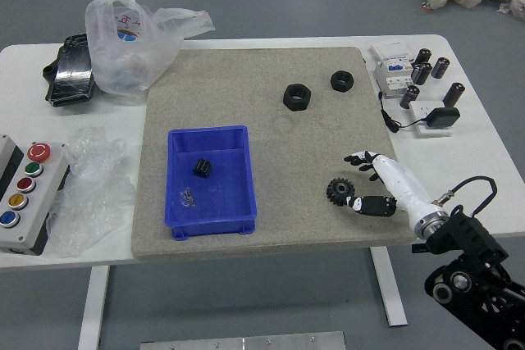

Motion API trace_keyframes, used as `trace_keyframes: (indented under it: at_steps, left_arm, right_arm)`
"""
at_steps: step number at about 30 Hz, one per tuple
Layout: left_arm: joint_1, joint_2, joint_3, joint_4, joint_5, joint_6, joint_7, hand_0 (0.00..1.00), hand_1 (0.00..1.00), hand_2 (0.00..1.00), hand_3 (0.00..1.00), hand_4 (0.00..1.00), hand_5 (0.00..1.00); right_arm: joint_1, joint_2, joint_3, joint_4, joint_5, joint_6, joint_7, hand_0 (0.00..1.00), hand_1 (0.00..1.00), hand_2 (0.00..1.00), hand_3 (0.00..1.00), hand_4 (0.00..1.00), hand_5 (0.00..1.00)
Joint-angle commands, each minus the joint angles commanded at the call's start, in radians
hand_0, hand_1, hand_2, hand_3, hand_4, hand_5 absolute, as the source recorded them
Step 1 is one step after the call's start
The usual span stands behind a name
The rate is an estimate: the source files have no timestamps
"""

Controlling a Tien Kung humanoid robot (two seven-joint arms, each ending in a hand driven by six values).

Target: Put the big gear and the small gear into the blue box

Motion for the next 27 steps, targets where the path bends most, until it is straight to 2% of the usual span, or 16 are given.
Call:
trace_keyframes:
  at_steps: [3, 4, 9, 10, 15, 16, 18, 21, 22, 27]
  left_arm:
    - [0.000, 0.001, 0.000, 0.001, 0.001, -0.001, 0.000, 0.714, 0.629, 0.634, 0.736, 0.726, 0.439]
    - [0.000, 0.001, 0.000, 0.001, 0.000, -0.001, -0.001, 0.714, 0.628, 0.634, 0.736, 0.726, 0.439]
    - [-0.002, 0.000, 0.001, 0.001, 0.001, -0.001, -0.002, 0.714, 0.628, 0.634, 0.736, 0.726, 0.439]
    - [-0.002, -0.001, 0.001, 0.001, 0.000, -0.001, -0.002, 0.714, 0.629, 0.634, 0.736, 0.726, 0.438]
    - [-0.003, -0.002, 0.006, 0.001, -0.005, 0.000, -0.004, 0.714, 0.629, 0.634, 0.736, 0.726, 0.438]
    - [-0.003, -0.002, 0.007, 0.001, -0.005, 0.000, -0.004, 0.714, 0.630, 0.634, 0.735, 0.725, 0.438]
    - [-0.003, -0.002, 0.008, 0.001, -0.006, 0.000, -0.004, 0.714, 0.630, 0.634, 0.735, 0.725, 0.438]
    - [-0.004, -0.002, 0.008, 0.001, -0.005, 0.000, -0.004, 0.714, 0.630, 0.634, 0.735, 0.725, 0.438]
    - [-0.004, -0.002, 0.008, 0.000, -0.005, 0.000, -0.004, 0.714, 0.629, 0.634, 0.734, 0.725, 0.436]
    - [-0.004, -0.001, 0.004, 0.000, 0.000, -0.002, -0.002, 0.714, 0.629, 0.634, 0.734, 0.725, 0.436]
  right_arm:
    - [-0.003, 0.001, -0.005, -0.003, -0.014, -0.006, -0.011, 0.609, 0.728, 0.765, 0.789, 0.815, 0.184]
    - [-0.003, 0.001, -0.006, -0.002, -0.017, -0.007, -0.014, 0.619, 0.739, 0.785, 0.836, 0.830, 0.211]
    - [0.002, 0.003, -0.006, -0.013, -0.019, 0.002, -0.037, 0.619, 0.739, 0.785, 0.836, 0.830, 0.211]
    - [0.005, 0.002, -0.006, -0.016, -0.019, 0.007, -0.044, 0.628, 0.746, 0.803, 0.859, 0.896, 0.320]
    - [0.032, -0.007, -0.023, -0.017, -0.024, 0.039, -0.082, 0.628, 0.746, 0.803, 0.859, 0.896, 0.320]
    - [0.038, -0.009, -0.029, -0.016, -0.027, 0.044, -0.088, 0.627, 0.742, 0.804, 0.871, 0.861, 0.249]
    - [0.050, -0.012, -0.043, -0.014, -0.030, 0.051, -0.096, 0.627, 0.742, 0.804, 0.871, 0.861, 0.249]
    - [0.063, -0.016, -0.065, -0.012, -0.026, 0.054, -0.099, 0.627, 0.742, 0.804, 0.871, 0.861, 0.249]
    - [0.064, -0.016, -0.068, -0.012, -0.025, 0.054, -0.098, 0.602, 0.736, 0.770, 0.831, 0.849, 0.240]
    - [0.066, -0.018, -0.084, -0.010, -0.010, 0.043, -0.088, 0.602, 0.736, 0.770, 0.831, 0.849, 0.240]
